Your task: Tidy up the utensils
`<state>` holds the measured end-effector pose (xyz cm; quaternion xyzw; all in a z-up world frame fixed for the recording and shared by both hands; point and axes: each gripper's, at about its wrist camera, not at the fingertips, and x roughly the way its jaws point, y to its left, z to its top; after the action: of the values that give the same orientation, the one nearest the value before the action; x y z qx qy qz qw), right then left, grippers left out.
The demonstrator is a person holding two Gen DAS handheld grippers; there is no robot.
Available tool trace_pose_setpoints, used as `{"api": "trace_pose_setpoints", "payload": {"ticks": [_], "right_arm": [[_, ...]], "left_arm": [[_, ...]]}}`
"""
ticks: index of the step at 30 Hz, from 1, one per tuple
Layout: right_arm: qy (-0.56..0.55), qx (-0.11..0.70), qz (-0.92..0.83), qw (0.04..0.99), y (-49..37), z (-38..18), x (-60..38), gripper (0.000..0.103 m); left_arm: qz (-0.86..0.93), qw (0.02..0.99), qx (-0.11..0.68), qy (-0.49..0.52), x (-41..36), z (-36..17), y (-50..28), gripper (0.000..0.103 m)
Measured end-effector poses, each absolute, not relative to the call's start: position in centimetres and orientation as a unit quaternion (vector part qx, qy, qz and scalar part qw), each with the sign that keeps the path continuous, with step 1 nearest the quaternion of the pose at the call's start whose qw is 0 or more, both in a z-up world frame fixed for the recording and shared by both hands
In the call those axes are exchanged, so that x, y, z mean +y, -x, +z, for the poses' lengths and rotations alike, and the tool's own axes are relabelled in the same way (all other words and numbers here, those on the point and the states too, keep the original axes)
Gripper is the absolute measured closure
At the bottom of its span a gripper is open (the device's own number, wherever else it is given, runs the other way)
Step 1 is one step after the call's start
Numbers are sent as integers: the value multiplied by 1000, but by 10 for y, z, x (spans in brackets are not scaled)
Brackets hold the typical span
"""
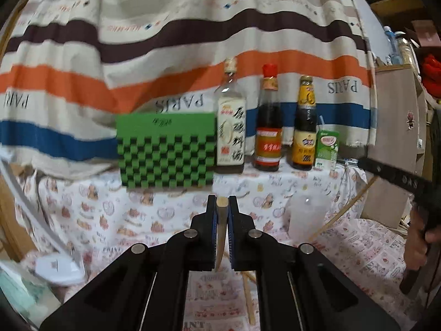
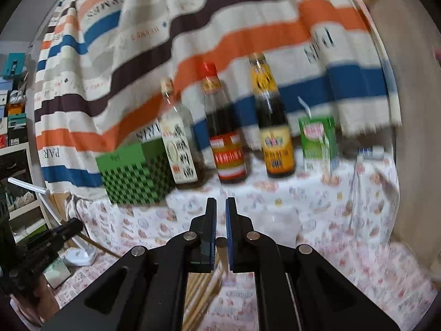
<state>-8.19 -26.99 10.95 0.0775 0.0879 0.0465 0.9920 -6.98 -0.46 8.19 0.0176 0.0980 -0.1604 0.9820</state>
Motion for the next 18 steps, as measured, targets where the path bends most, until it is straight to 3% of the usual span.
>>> {"api": "trace_pose_setpoints", "payload": {"ticks": [10, 18], "right_arm": [[-128, 33, 36, 991, 62, 183, -298, 96], [-198, -77, 15, 977, 42, 197, -359, 96]], "left_arm": [[-230, 968, 103, -6, -43, 149, 62, 97], [-290, 950, 114, -13, -100, 190, 39, 97]]}}
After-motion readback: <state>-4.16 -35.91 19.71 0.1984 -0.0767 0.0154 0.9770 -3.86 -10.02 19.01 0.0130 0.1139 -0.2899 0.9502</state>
